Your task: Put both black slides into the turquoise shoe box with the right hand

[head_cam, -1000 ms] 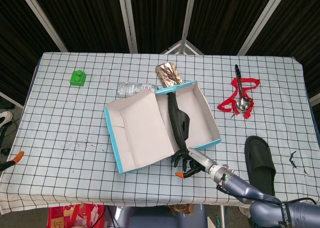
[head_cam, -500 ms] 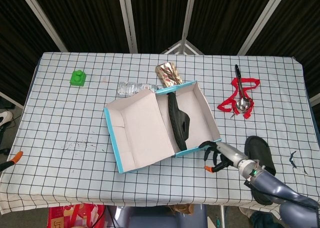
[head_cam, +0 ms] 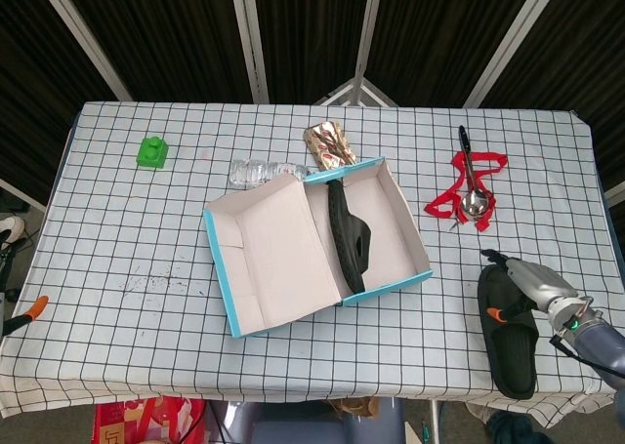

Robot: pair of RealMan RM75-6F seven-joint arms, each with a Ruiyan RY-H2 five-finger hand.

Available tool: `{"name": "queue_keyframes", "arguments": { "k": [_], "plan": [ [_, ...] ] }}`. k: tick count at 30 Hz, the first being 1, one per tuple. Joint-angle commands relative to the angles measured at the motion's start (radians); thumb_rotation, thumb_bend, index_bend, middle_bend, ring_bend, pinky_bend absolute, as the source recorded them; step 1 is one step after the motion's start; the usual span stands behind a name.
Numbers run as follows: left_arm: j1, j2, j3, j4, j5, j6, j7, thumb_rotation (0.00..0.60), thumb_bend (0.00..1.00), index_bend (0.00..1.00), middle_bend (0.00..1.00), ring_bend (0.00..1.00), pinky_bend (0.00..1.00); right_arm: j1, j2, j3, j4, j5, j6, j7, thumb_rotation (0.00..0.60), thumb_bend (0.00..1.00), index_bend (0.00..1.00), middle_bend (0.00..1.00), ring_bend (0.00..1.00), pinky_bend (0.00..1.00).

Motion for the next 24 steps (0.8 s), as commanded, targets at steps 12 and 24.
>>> {"name": "queue_keyframes", "arguments": {
  "k": [12, 24],
  "plan": [
    [-0.004, -0.005, 0.003, 0.0, 0.001, -0.009, 0.012, 0.6, 0.24, 0.16, 0.07, 0.0, 0.09, 0.077, -0.199, -0.206, 0.078, 0.291, 0.243, -0.469, 0.6, 0.31, 0.0, 0.03, 0.01, 0.07],
    [-0.005, -0.004, 0.002, 0.0, -0.002, -0.012, 0.013, 0.6, 0.24, 0.16, 0.07, 0.0, 0.09, 0.142, -0.224, -0.254, 0.074, 0.424, 0.189, -0.552, 0.6, 0.31, 0.0, 0.03, 0.01, 0.07]
  ]
}}
